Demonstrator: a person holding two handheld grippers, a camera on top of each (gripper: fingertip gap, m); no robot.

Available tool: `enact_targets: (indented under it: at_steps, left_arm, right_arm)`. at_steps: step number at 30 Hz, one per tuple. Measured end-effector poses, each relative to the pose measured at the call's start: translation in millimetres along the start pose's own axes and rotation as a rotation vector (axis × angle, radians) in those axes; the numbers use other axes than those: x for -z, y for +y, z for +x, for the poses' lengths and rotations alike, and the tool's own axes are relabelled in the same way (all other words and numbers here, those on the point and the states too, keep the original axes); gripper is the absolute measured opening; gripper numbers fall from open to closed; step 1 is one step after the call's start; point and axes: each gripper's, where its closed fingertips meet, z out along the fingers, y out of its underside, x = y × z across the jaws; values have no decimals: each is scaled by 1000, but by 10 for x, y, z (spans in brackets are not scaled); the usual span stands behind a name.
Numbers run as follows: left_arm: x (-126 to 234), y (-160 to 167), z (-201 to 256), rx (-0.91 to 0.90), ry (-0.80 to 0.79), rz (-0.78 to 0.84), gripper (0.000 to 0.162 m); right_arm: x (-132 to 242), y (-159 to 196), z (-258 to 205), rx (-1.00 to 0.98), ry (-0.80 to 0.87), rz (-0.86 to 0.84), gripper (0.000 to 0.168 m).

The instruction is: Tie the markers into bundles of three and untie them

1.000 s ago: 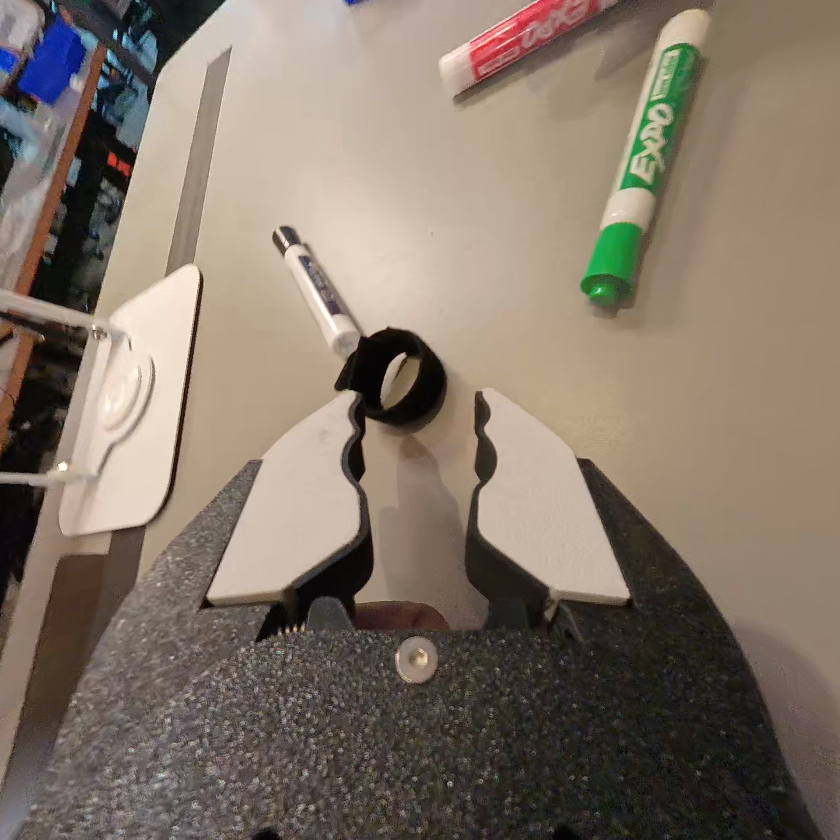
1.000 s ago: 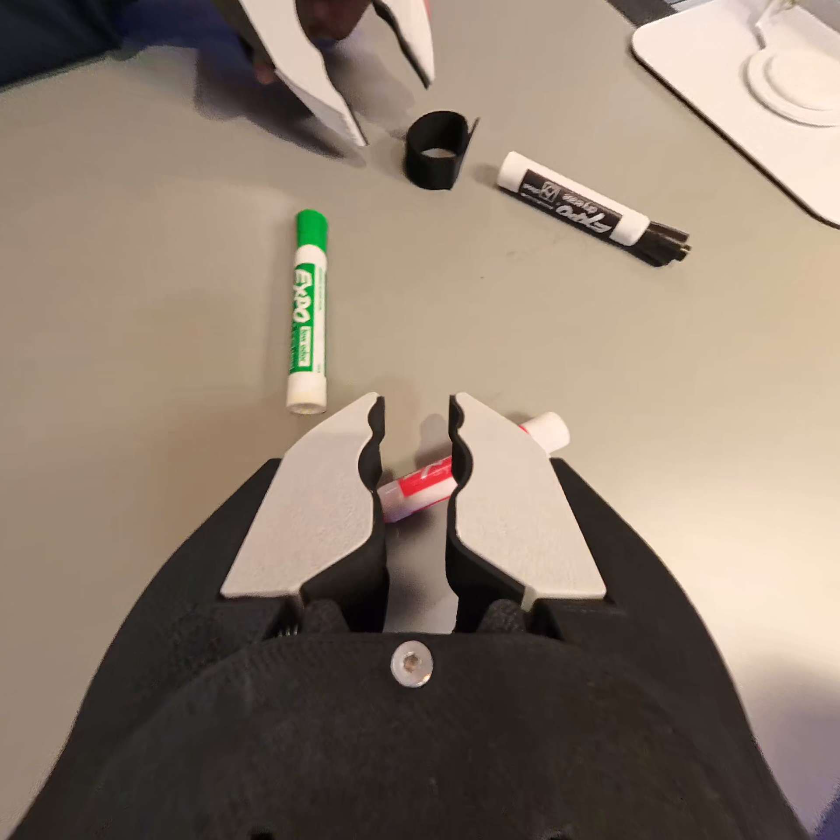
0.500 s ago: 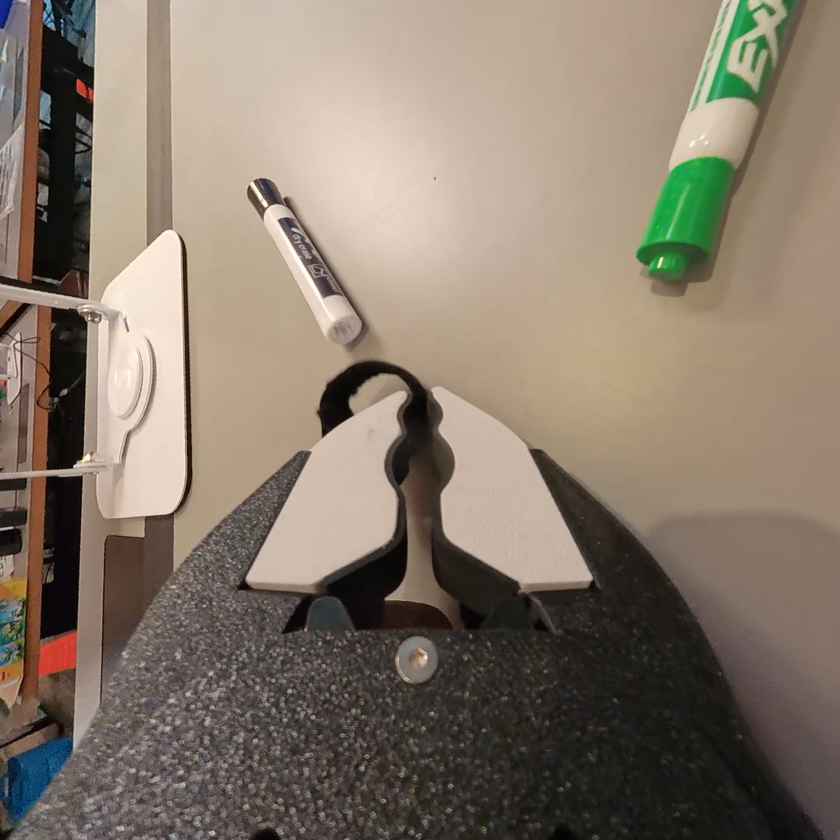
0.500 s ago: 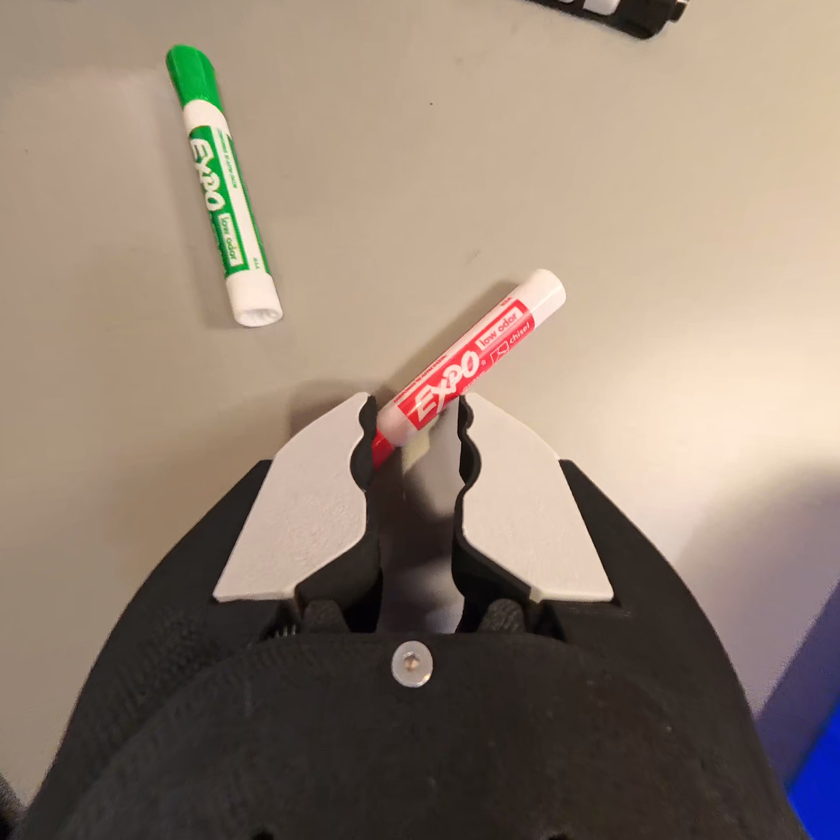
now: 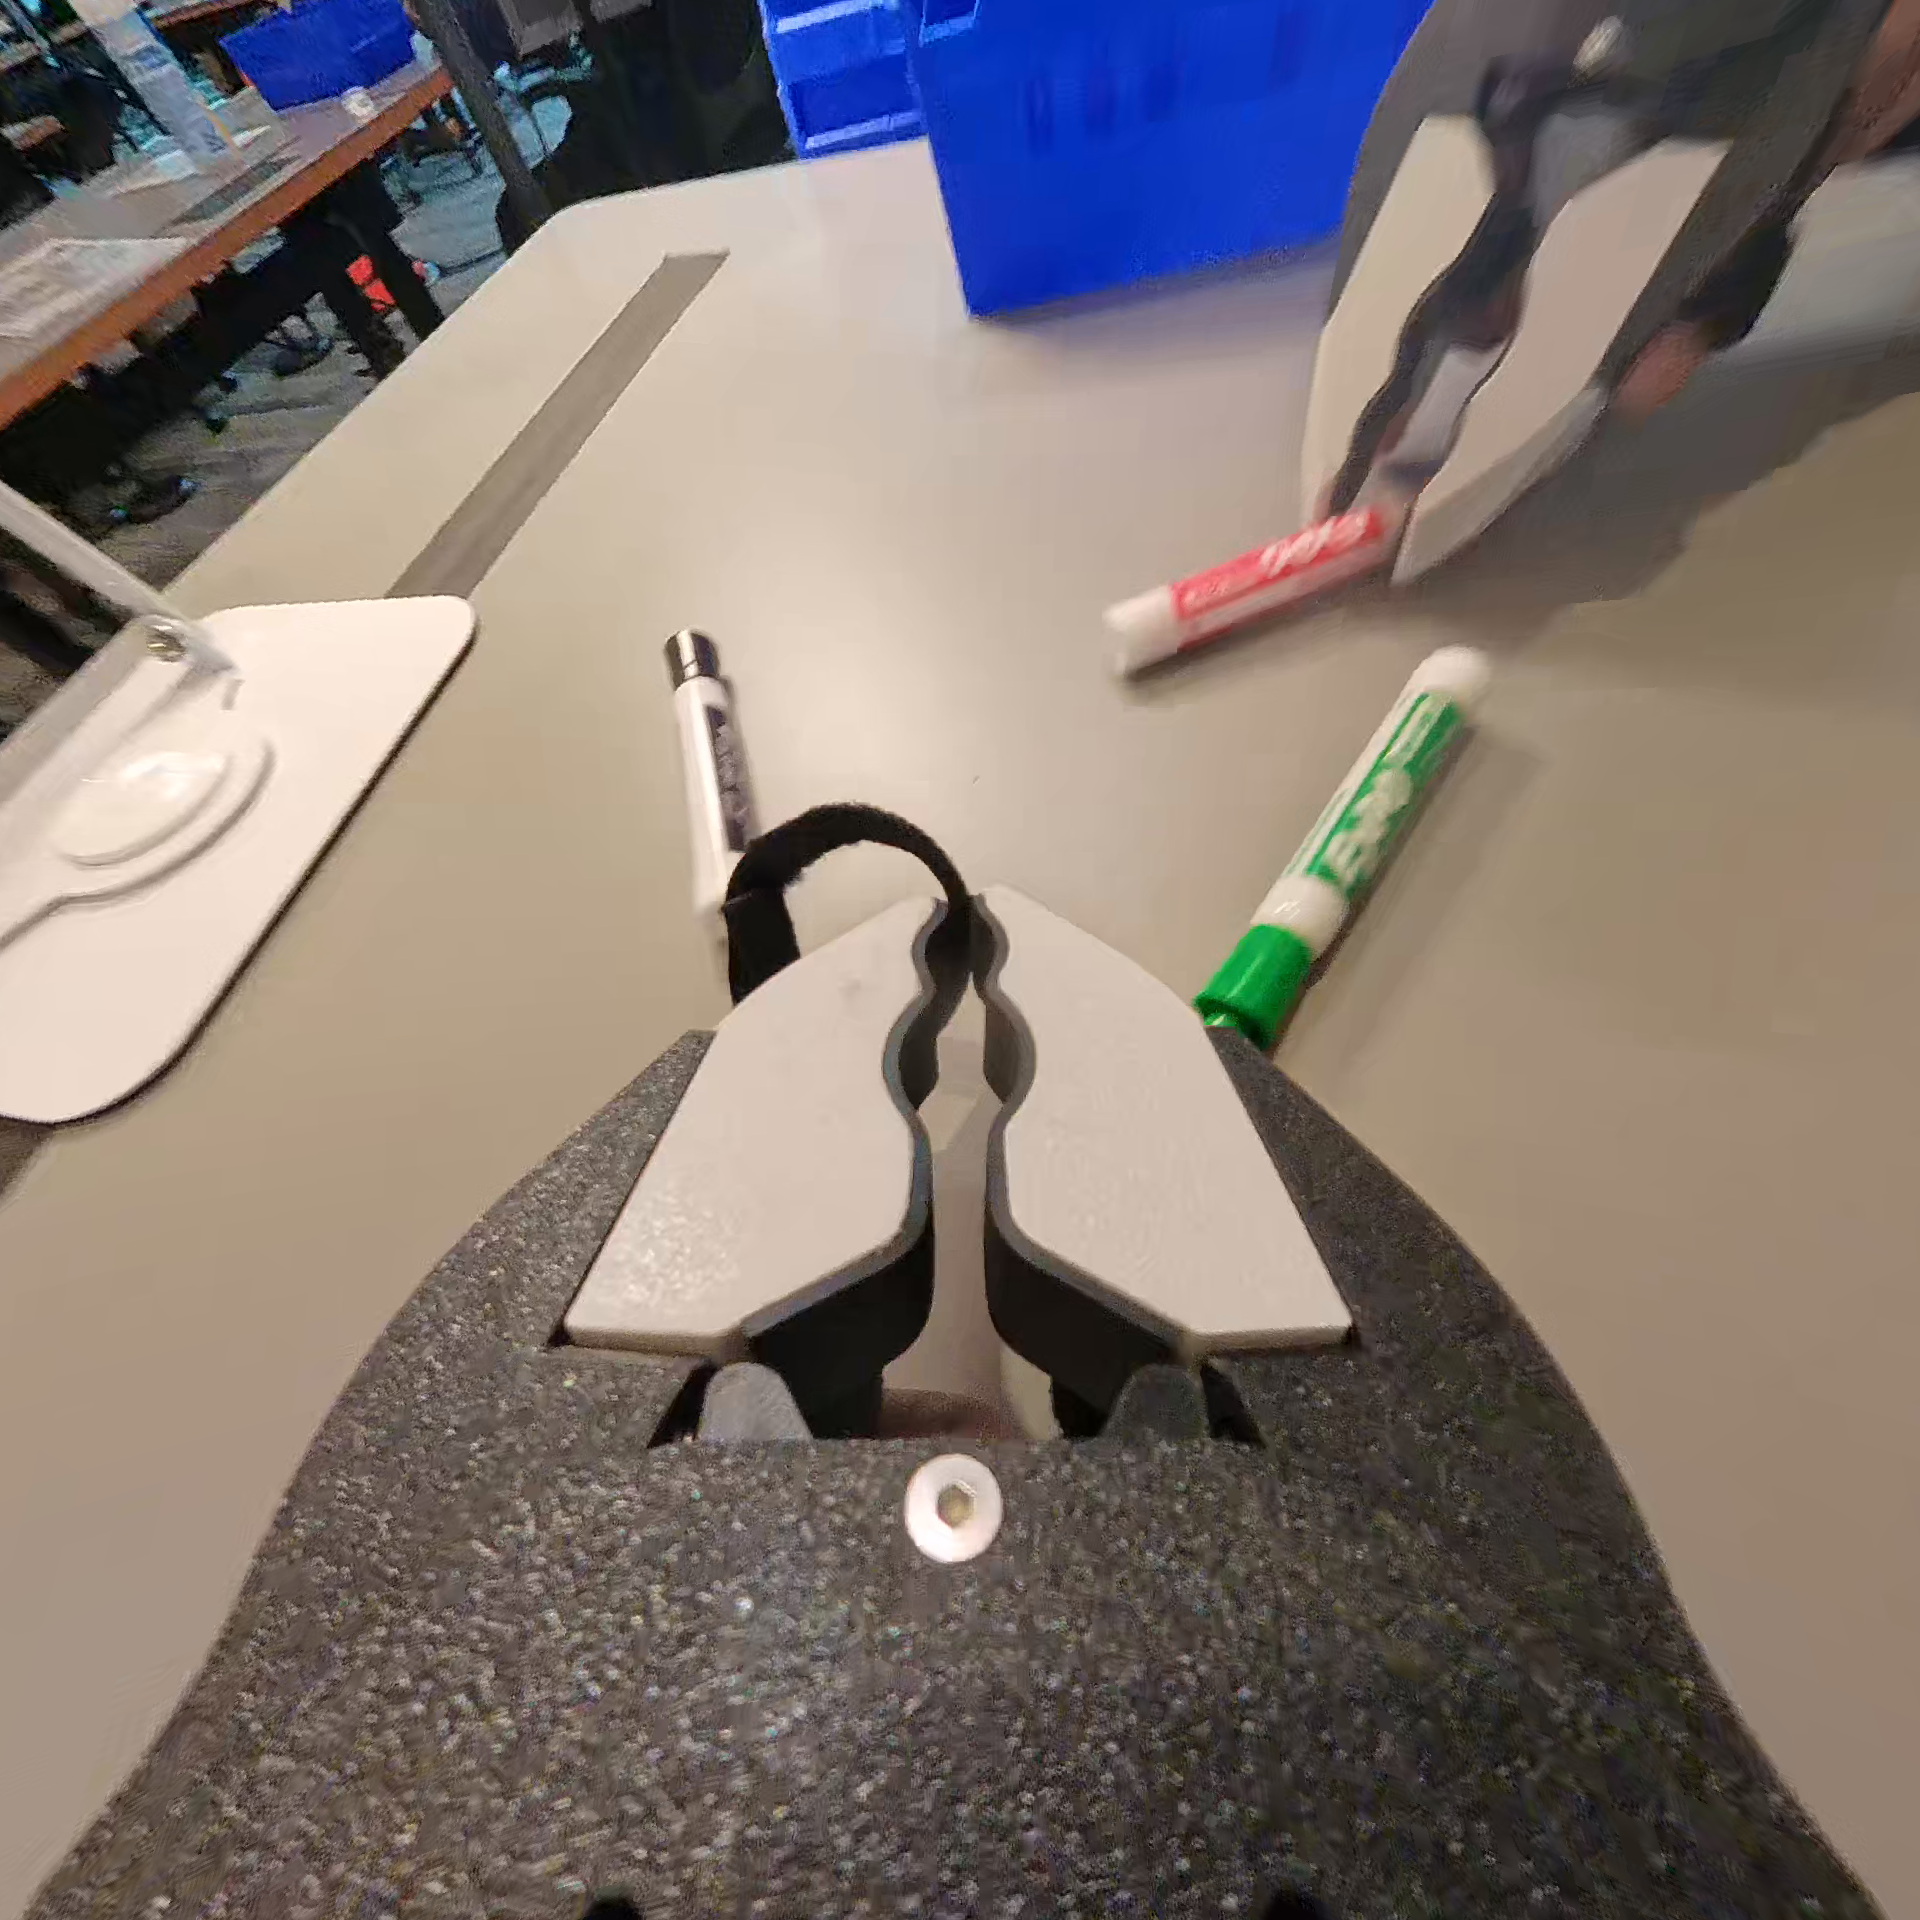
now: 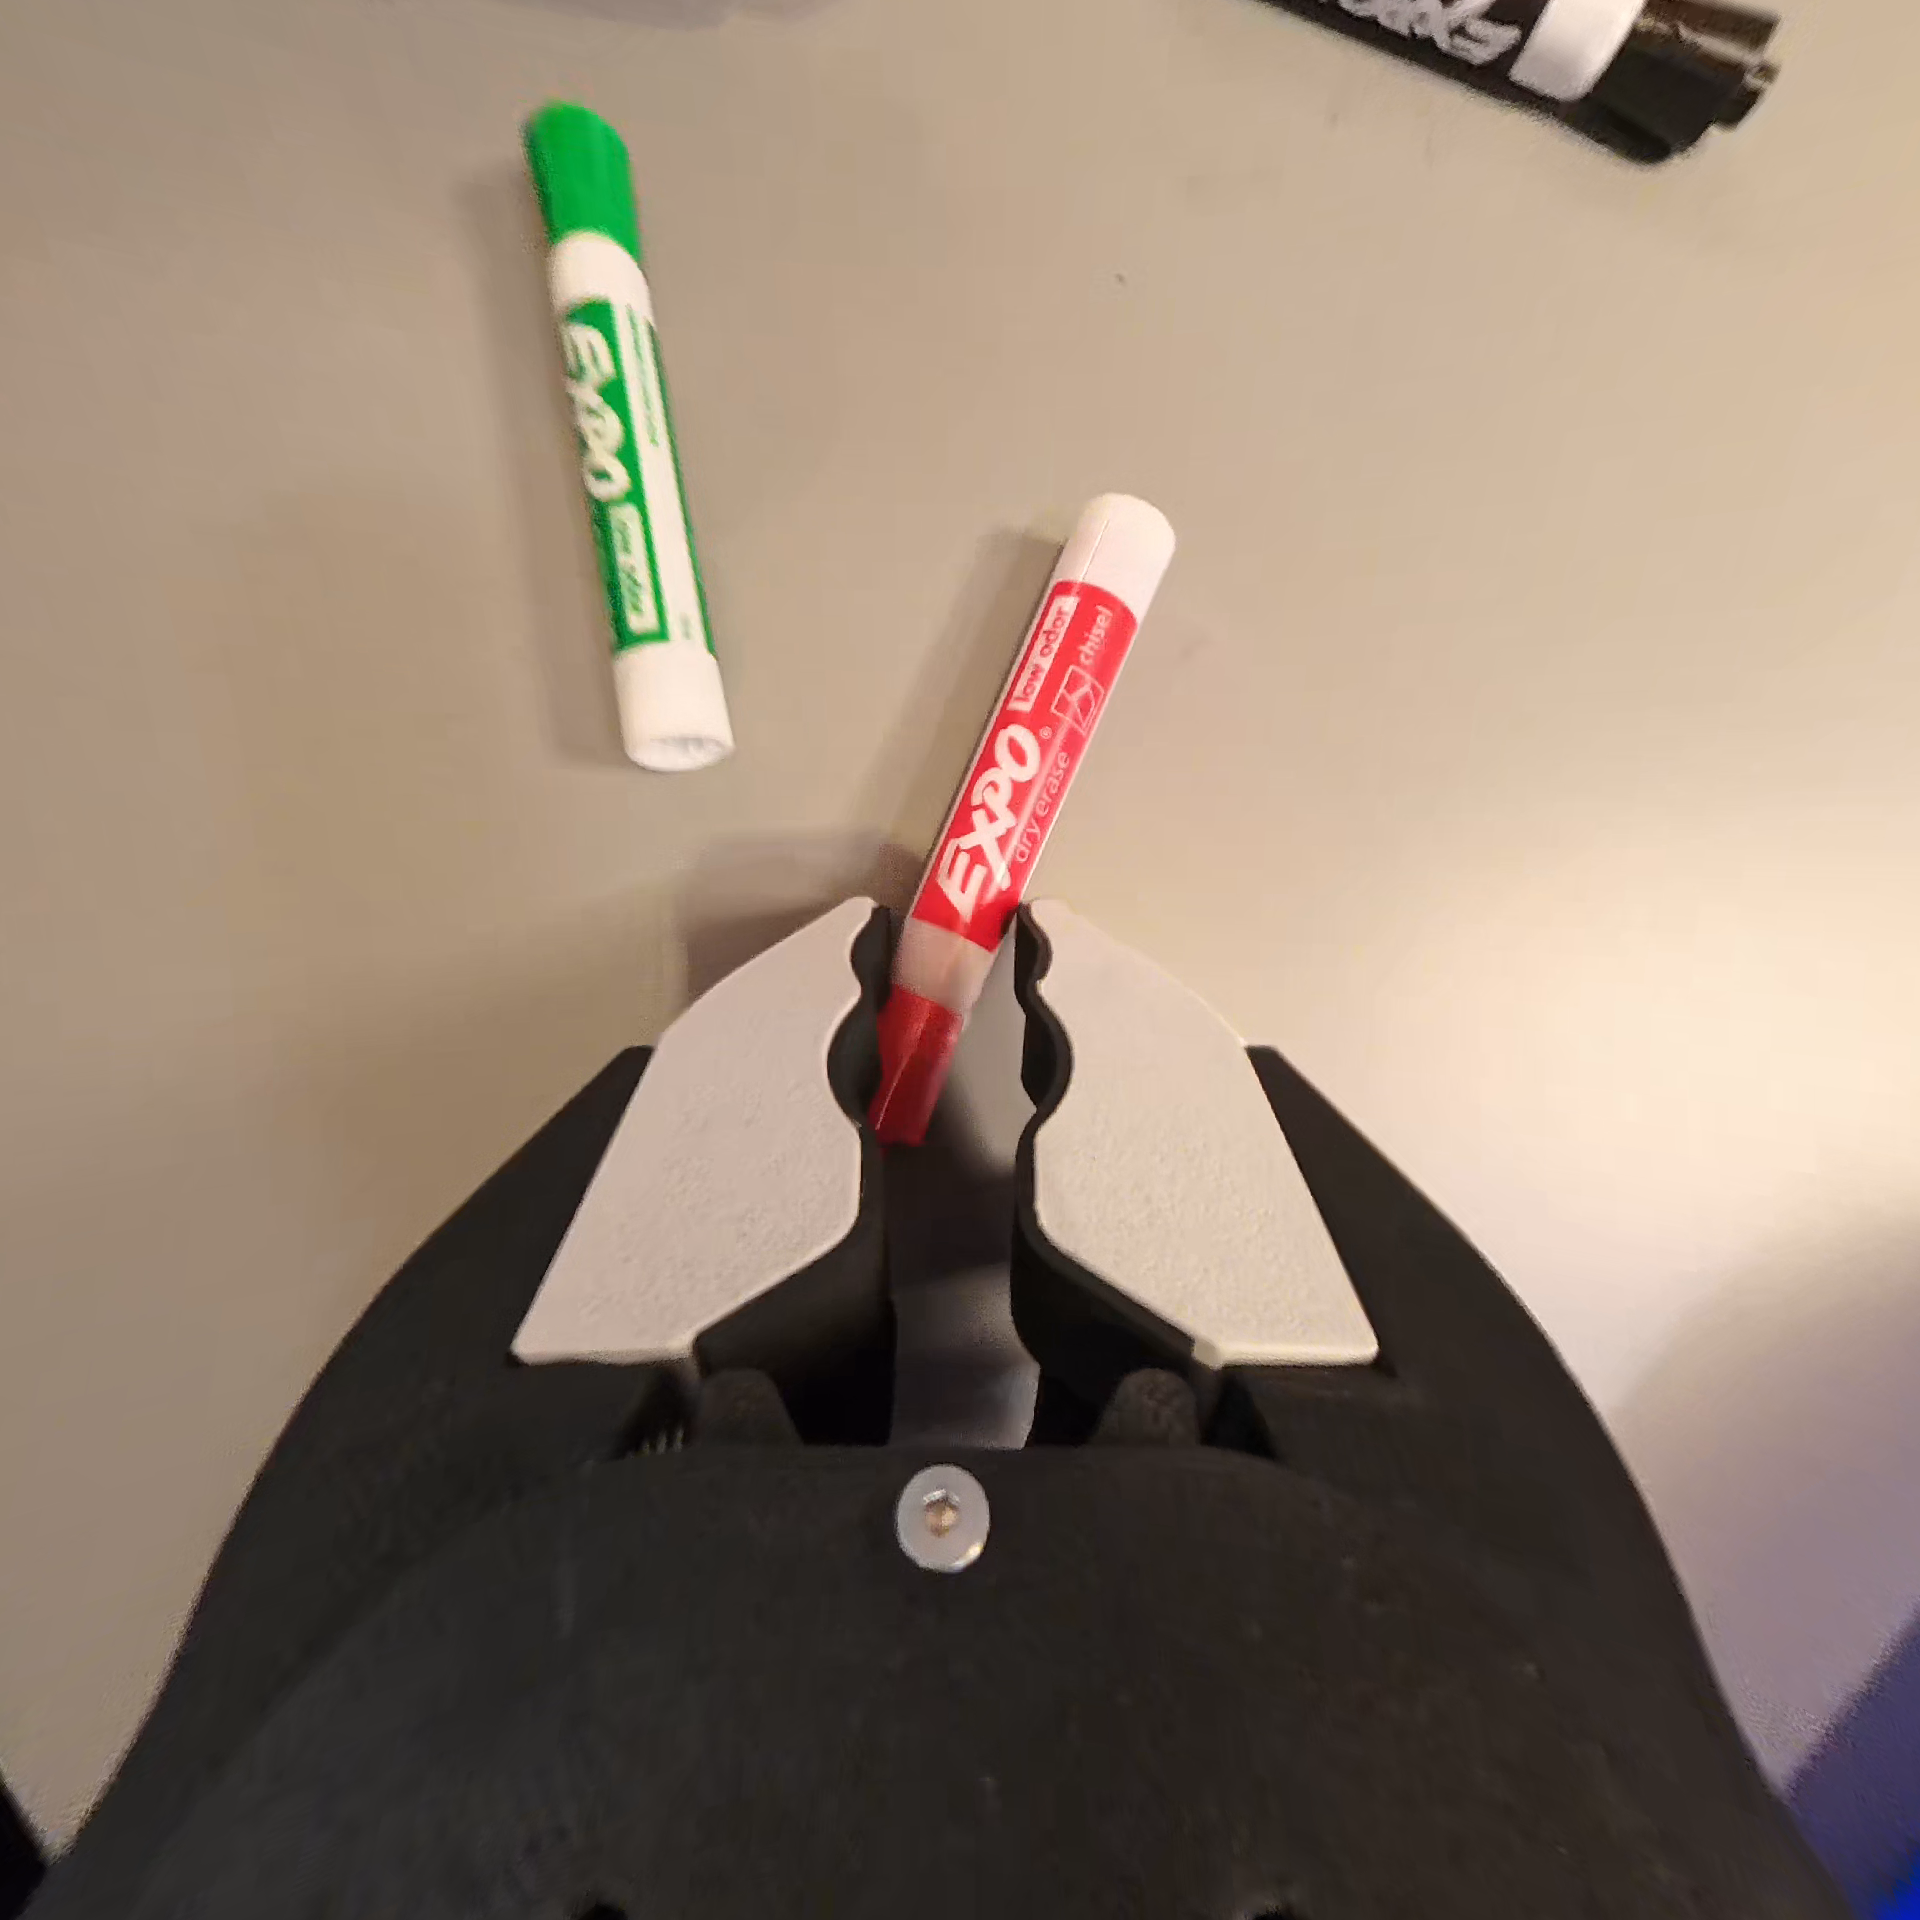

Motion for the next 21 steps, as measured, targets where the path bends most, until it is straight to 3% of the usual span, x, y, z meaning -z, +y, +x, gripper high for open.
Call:
enact_targets:
  at_steps: [7, 17, 21]
  left_arm:
    - [-118, -248, 406, 82, 127, 90, 3]
    - [179, -507, 170, 693, 394, 440, 2]
    - [301, -612, 104, 826, 488, 578, 2]
  right_arm:
    - [-91, -389, -131, 15, -134, 131, 20]
    - [-155, -814, -130, 104, -197, 291, 18]
    - [-79, -1014, -121, 68, -239, 405, 17]
